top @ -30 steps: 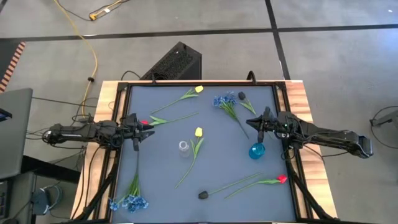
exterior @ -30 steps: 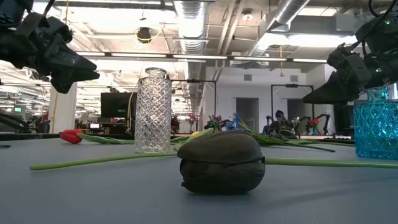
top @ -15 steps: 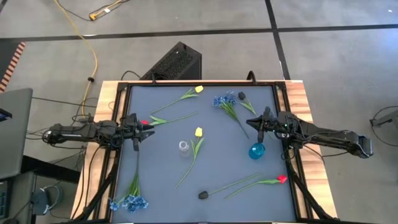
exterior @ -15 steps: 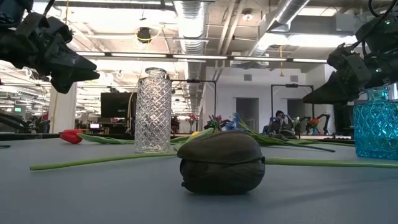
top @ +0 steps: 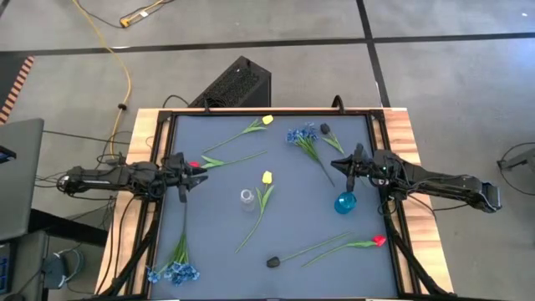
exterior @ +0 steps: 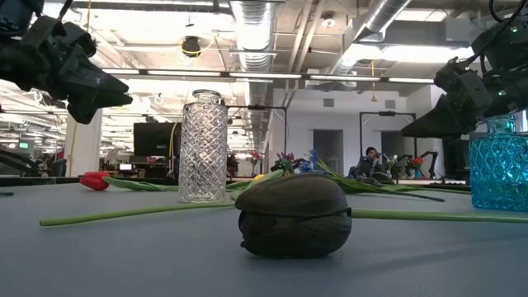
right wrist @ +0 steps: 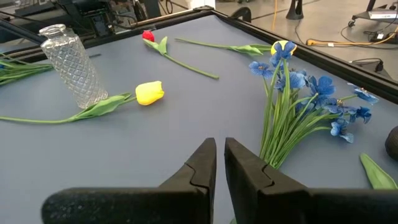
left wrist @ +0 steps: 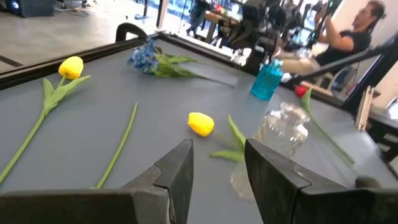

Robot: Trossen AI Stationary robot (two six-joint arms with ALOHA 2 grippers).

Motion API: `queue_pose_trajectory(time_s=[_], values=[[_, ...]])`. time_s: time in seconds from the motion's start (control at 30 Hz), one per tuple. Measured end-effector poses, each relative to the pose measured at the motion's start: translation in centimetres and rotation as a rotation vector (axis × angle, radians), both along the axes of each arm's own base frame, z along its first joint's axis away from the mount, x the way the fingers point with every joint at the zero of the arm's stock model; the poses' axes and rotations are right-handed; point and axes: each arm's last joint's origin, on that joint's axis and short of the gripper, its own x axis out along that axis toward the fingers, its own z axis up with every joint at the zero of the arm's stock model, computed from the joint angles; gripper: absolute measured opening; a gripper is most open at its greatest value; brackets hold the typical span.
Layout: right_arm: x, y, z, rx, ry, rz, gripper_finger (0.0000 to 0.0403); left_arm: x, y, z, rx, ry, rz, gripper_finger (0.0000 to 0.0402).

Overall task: Sort flowers into vase by color
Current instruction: Put the top black flower into the blue vase

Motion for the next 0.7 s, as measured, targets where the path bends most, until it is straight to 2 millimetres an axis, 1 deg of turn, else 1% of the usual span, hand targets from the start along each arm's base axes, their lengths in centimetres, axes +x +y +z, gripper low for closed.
queue_pose_trajectory(time_s=[0.07, 0.2, 0.3, 0.4, 0.5, 0.6, 0.7], values=[[0.0, 0.0, 0.1, 0.001, -0.020, -0.003, 0.0063, 0.1, 0.0, 0.2, -0.055, -0.037, 0.007, 0.0132], [0.2, 0.0, 0.6, 0.106, -0.118, -0.038, 0.0063, 0.1, 0.0, 0.5, -0.151, -0.090, 0.019, 0.0132], [0.3, -0.1, 1.0, 0.182, -0.190, -0.059, 0.0063, 0.1, 0.1, 0.5, -0.168, -0.098, 0.046, 0.0132], [0.3, -0.1, 1.4, 0.213, -0.246, -0.062, 0.0063, 0.0, 0.2, 0.6, -0.154, -0.107, 0.093, 0.0132], [0.4, -0.1, 1.6, 0.241, -0.266, -0.051, 0.0063, 0.0, 0.4, 0.6, -0.165, -0.122, 0.165, 0.0132], [0.5, -0.3, 2.2, 0.248, -0.263, -0.066, 0.0063, 0.0, 0.4, 1.2, -0.090, -0.157, 0.165, 0.0132], [0.6, -0.8, 3.4, 0.257, -0.217, -0.120, 0.0063, 0.0, 0.5, 2.1, 0.019, -0.215, 0.169, 0.0132]])
